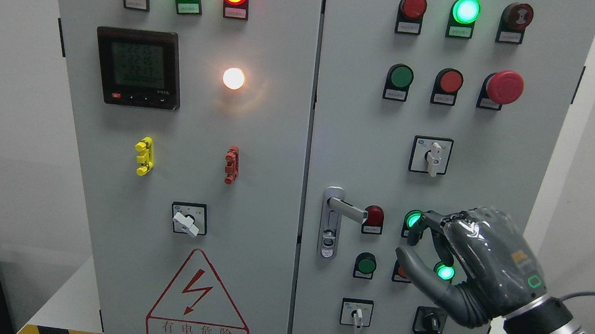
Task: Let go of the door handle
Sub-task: 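Bring the right hand back in toward the silver door handle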
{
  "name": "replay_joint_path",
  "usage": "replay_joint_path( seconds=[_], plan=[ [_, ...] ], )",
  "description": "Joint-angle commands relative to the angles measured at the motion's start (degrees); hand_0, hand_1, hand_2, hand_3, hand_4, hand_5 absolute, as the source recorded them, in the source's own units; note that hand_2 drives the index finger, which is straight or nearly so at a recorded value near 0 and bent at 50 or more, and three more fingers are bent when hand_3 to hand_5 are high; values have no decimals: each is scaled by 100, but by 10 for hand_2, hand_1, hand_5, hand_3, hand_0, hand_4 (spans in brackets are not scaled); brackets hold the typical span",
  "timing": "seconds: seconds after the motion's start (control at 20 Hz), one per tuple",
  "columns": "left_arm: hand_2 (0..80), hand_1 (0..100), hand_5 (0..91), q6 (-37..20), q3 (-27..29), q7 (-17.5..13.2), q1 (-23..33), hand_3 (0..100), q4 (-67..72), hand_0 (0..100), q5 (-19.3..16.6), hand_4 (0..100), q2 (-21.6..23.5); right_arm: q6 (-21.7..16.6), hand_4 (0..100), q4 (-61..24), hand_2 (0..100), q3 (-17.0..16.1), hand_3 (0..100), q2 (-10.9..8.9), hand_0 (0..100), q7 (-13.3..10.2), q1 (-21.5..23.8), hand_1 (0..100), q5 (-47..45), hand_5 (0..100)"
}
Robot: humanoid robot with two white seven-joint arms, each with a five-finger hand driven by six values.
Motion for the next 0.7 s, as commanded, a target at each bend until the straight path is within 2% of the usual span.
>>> replay_joint_path(
  seconds=[0.0, 0.15, 0.3, 0.5, 0.65],
  plan=[
    [0, 389, 0, -2, 9, -3, -18, 0, 53, 120, 0, 0, 0, 17, 1000, -9, 537, 210, 1000, 87, 446, 184, -135, 0, -16, 1000],
    [0, 389, 0, -2, 9, 5, -18, 0, 53, 120, 0, 0, 0, 43, 1000, -9, 536, 219, 1000, 87, 447, 254, -179, 0, -190, 1000],
    [0, 389, 0, -2, 9, 5, -18, 0, 53, 120, 0, 0, 0, 420, 1000, -9, 524, 219, 1000, 61, 447, 254, -275, 0, -577, 1000],
    [0, 389, 0, -2, 9, 5, -18, 0, 53, 120, 0, 0, 0, 457, 1000, -9, 506, 263, 1000, 78, 439, 263, -469, 0, -613, 1000],
    [0, 389, 0, -2, 9, 5, -18, 0, 53, 120, 0, 0, 0, 483, 1000, -9, 499, 482, 1000, 87, 428, 263, -645, 0, -613, 1000]
  ],
)
